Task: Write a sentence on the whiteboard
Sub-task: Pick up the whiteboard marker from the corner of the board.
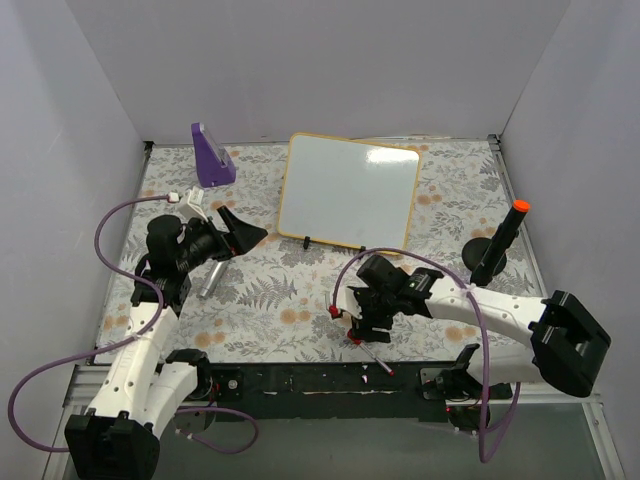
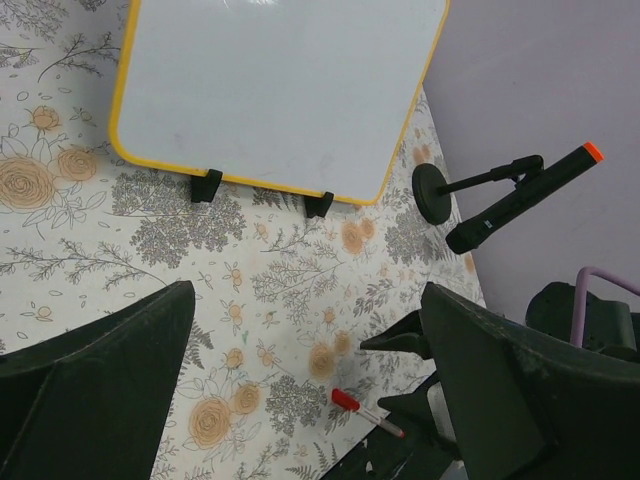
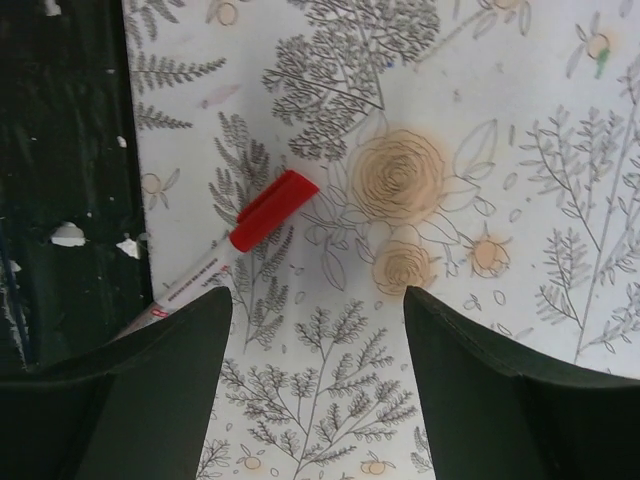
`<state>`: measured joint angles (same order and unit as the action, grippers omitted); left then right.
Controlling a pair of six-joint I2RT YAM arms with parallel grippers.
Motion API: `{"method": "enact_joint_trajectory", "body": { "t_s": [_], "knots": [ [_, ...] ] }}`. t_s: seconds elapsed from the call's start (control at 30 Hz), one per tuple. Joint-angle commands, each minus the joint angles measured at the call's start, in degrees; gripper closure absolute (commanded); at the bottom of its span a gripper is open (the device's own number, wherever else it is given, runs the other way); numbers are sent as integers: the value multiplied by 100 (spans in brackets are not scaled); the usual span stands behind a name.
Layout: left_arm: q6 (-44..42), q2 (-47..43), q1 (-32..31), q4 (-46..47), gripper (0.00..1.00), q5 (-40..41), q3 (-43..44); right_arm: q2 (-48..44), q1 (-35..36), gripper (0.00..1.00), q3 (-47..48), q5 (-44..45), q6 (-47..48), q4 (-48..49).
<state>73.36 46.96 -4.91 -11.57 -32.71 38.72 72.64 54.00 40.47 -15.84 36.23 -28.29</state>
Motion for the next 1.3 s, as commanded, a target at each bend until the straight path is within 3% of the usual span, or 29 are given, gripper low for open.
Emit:
{"method": "enact_joint_trajectory", "body": {
  "t_s": [0.0, 0.27, 0.47, 0.73, 1.07, 1.27],
  "knots": [
    [3, -240, -10, 76, 2, 89, -84, 66, 365, 23, -83, -305, -177, 78],
    [-41, -530, -10, -55, 2, 221, -128, 364, 690, 20, -92, -131, -415, 113],
    [-59, -609, -10, -99, 2, 256, -93, 619, 937, 22, -127, 528, -441, 166],
    [-120, -706, -10, -179, 2, 248, -101, 690, 902, 38, -127, 1258, -362, -150],
    [-33, -706, -10, 14, 2, -191, -216, 558, -2, 60, -136, 1083, 77, -493],
    [143, -627, -10, 339, 2, -920, -435, 760, -617, 80, -92, 1091, 490, -414]
  ]
}}
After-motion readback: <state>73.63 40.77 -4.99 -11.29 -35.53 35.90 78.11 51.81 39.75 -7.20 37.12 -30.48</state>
